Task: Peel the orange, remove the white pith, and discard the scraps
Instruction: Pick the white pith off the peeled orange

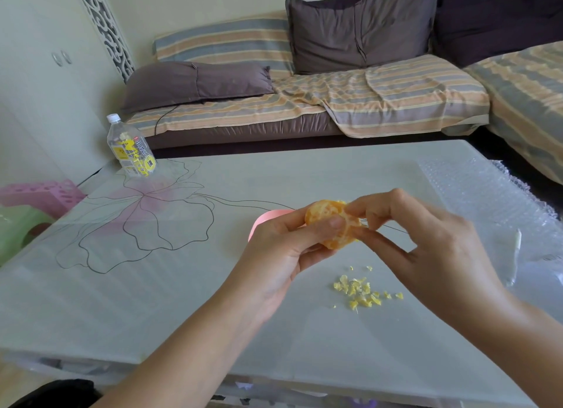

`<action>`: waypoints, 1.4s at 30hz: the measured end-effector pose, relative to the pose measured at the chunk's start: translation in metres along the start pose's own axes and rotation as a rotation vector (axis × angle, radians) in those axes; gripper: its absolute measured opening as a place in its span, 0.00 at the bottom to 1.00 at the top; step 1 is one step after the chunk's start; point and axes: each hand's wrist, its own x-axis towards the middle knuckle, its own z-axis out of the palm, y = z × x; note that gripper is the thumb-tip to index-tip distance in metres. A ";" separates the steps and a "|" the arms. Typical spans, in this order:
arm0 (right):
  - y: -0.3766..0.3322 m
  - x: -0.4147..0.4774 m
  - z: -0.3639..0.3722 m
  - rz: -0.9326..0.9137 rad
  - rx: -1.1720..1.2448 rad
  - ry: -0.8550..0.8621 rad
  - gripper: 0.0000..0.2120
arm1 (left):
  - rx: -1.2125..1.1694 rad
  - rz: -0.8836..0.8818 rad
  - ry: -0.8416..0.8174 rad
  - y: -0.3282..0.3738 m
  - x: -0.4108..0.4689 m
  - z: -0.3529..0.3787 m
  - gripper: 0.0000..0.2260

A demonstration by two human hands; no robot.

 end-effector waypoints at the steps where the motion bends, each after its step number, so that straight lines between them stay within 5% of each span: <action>1: -0.001 0.000 0.001 -0.004 0.002 0.005 0.13 | 0.004 0.004 0.005 0.000 0.000 0.000 0.14; 16: -0.005 0.001 0.003 0.072 0.045 0.017 0.11 | 0.020 0.007 0.008 0.000 0.003 -0.003 0.16; 24: 0.005 -0.004 0.007 0.288 0.091 -0.179 0.11 | -0.336 -0.123 0.100 0.001 0.013 -0.012 0.21; 32: 0.033 -0.004 0.015 0.499 -0.053 -0.202 0.15 | -0.552 -0.249 0.106 -0.004 0.017 -0.024 0.33; 42: 0.034 -0.002 0.017 0.457 -0.144 -0.382 0.22 | -0.493 -0.303 0.089 -0.009 0.015 -0.017 0.14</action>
